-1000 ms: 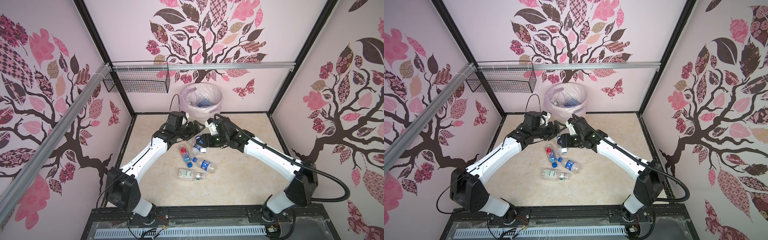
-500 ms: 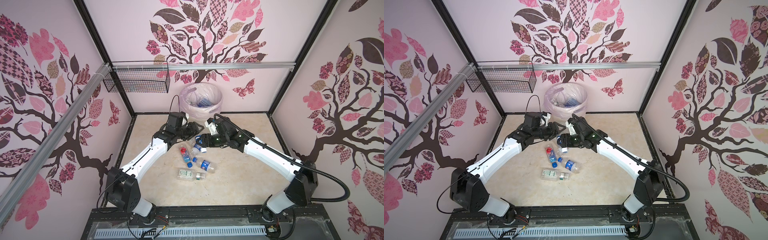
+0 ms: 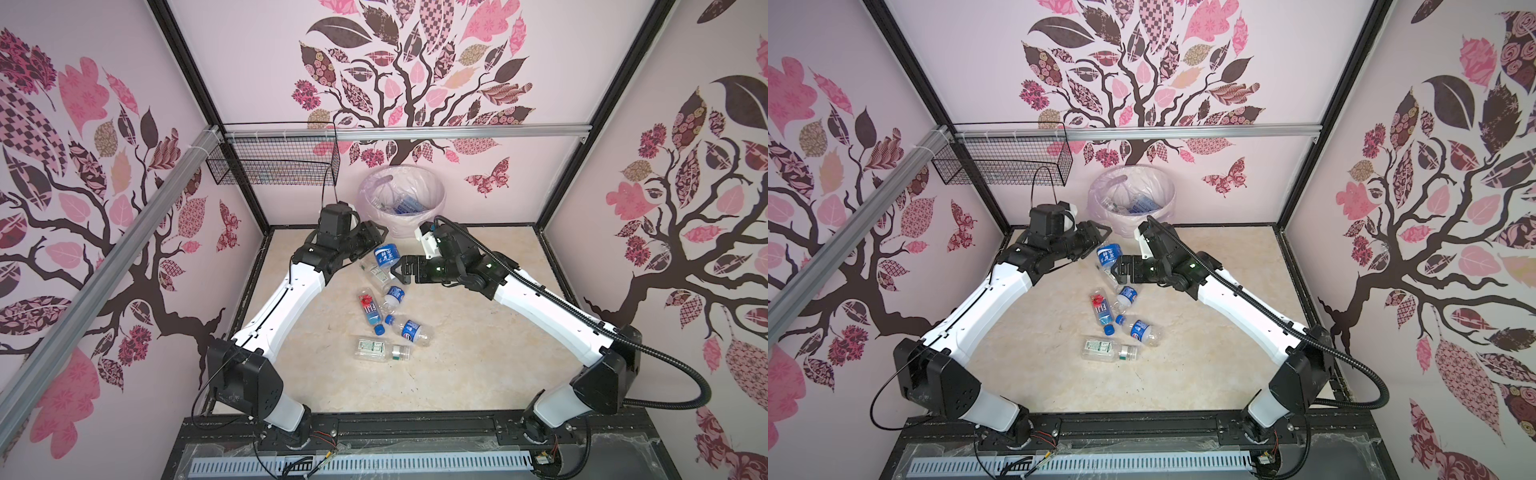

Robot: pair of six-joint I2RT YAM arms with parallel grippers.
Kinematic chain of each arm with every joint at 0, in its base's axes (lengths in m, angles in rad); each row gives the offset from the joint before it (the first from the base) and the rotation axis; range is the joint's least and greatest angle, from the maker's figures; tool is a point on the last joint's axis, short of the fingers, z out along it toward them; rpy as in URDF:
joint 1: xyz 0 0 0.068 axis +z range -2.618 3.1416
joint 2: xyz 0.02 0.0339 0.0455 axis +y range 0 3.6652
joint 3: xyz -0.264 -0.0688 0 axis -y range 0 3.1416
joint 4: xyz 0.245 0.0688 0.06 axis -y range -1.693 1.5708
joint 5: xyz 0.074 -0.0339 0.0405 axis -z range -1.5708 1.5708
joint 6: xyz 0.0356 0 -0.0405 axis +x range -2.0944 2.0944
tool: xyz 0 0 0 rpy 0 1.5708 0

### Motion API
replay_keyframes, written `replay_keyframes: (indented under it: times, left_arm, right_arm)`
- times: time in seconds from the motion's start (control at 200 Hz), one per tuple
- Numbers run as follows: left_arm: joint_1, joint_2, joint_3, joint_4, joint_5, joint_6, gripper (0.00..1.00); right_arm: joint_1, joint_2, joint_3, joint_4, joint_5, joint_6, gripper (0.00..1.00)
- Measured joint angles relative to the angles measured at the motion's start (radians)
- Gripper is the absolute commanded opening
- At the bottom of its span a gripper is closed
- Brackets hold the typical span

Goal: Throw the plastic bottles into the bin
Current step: 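Open the right gripper and draw it back while the left lifts the bottle, then raise the blue-label bottle over the bin with the left gripper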

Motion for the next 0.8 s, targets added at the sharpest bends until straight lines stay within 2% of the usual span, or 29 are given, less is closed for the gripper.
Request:
replay_keyframes:
  times: [0.2, 0.425, 0.8]
  left_arm:
    - [0.000, 0.055, 0.168, 0.010, -0.167, 0.042, 0.54]
    - [0.000, 0.153, 0.291, 0.079, -0.336, 0.105, 0.54]
    - [0.000, 0.321, 0.593, 0.352, -0.463, 0.253, 0.54]
  right_arm:
    - [-0.020, 0.001, 0.158, -0.085, 0.089, 0.001, 1.00]
    - [-0.126, 0.072, 0.391, -0.180, 0.119, 0.015, 1.00]
    - [-0.143, 0.293, 0.810, -0.362, 0.142, 0.011, 1.00]
